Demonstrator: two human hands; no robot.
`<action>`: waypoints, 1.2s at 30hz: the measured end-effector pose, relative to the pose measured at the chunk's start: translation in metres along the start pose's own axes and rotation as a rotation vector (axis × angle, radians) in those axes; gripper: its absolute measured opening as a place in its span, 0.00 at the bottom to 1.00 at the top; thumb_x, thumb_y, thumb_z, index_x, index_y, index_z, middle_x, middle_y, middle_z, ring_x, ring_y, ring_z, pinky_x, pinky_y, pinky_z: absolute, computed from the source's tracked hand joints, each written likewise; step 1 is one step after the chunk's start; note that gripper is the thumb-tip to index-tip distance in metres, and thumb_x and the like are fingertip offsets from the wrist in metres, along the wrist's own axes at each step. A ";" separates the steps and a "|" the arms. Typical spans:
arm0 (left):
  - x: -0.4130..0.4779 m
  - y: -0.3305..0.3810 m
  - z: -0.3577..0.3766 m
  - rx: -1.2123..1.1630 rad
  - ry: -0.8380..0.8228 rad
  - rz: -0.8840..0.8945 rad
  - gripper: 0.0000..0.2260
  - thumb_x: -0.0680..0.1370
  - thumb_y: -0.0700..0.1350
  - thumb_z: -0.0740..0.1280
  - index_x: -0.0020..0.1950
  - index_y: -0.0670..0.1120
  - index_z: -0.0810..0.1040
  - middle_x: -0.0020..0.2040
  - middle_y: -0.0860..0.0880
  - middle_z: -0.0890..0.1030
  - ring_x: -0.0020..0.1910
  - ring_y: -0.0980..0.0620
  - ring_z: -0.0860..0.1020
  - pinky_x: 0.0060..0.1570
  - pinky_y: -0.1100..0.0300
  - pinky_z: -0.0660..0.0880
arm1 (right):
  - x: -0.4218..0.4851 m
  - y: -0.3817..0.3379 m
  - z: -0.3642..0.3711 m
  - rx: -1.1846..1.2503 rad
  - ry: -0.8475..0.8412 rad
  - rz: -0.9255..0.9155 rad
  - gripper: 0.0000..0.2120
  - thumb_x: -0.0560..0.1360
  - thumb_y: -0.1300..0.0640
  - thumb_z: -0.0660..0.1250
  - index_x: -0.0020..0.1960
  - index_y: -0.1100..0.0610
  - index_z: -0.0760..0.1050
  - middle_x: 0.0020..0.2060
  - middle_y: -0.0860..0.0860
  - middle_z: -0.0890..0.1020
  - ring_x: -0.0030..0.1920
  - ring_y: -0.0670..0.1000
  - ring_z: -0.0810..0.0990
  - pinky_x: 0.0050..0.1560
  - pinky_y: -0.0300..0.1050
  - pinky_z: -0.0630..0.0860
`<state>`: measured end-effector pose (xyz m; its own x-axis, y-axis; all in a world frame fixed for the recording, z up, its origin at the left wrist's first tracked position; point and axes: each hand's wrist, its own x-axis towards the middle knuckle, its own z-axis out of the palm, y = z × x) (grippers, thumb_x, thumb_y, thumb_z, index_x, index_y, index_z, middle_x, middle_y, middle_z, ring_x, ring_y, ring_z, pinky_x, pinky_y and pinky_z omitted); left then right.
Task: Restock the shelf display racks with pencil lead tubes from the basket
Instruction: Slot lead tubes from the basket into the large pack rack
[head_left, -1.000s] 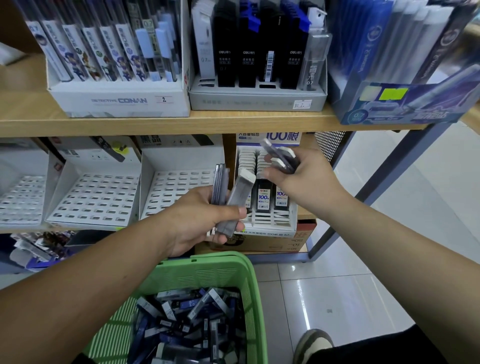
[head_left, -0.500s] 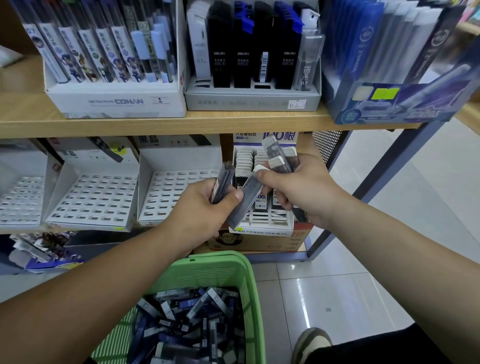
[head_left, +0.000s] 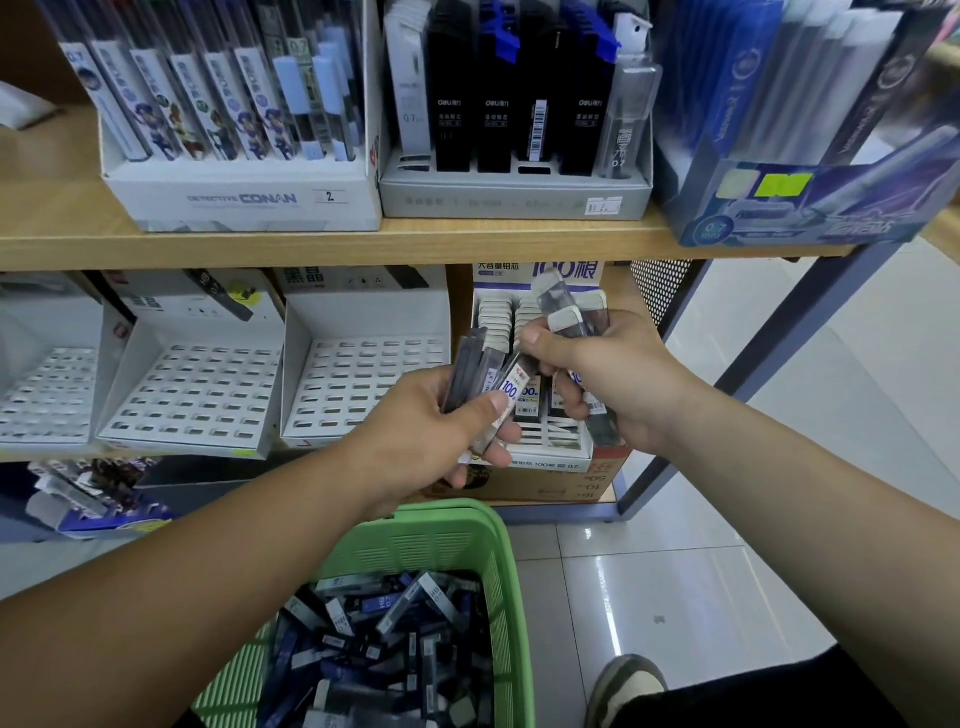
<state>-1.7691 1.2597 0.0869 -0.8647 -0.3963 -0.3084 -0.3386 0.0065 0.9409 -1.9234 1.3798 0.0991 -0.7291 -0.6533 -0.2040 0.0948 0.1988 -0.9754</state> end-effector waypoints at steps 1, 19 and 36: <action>-0.001 0.002 -0.001 -0.055 -0.019 -0.029 0.08 0.85 0.47 0.65 0.62 0.46 0.77 0.49 0.44 0.88 0.47 0.46 0.87 0.30 0.58 0.74 | 0.001 0.000 -0.001 -0.003 0.002 0.003 0.06 0.76 0.59 0.76 0.49 0.57 0.80 0.40 0.59 0.81 0.28 0.54 0.70 0.25 0.42 0.66; 0.014 0.003 -0.001 0.037 0.113 -0.113 0.05 0.84 0.45 0.67 0.58 0.47 0.76 0.44 0.45 0.88 0.43 0.47 0.87 0.31 0.56 0.75 | -0.003 -0.006 -0.027 -0.361 0.129 -0.268 0.10 0.74 0.60 0.77 0.52 0.50 0.80 0.48 0.50 0.86 0.46 0.47 0.84 0.43 0.44 0.81; 0.015 0.000 0.008 0.012 0.085 -0.162 0.08 0.80 0.36 0.70 0.57 0.44 0.75 0.49 0.41 0.87 0.48 0.44 0.87 0.35 0.54 0.80 | 0.007 0.020 -0.042 -0.622 0.120 -0.289 0.11 0.73 0.58 0.76 0.50 0.48 0.78 0.46 0.51 0.84 0.49 0.55 0.82 0.51 0.56 0.83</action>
<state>-1.7854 1.2614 0.0813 -0.7642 -0.4696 -0.4421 -0.4757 -0.0524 0.8781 -1.9550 1.4094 0.0816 -0.7396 -0.6653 0.1020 -0.4944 0.4341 -0.7530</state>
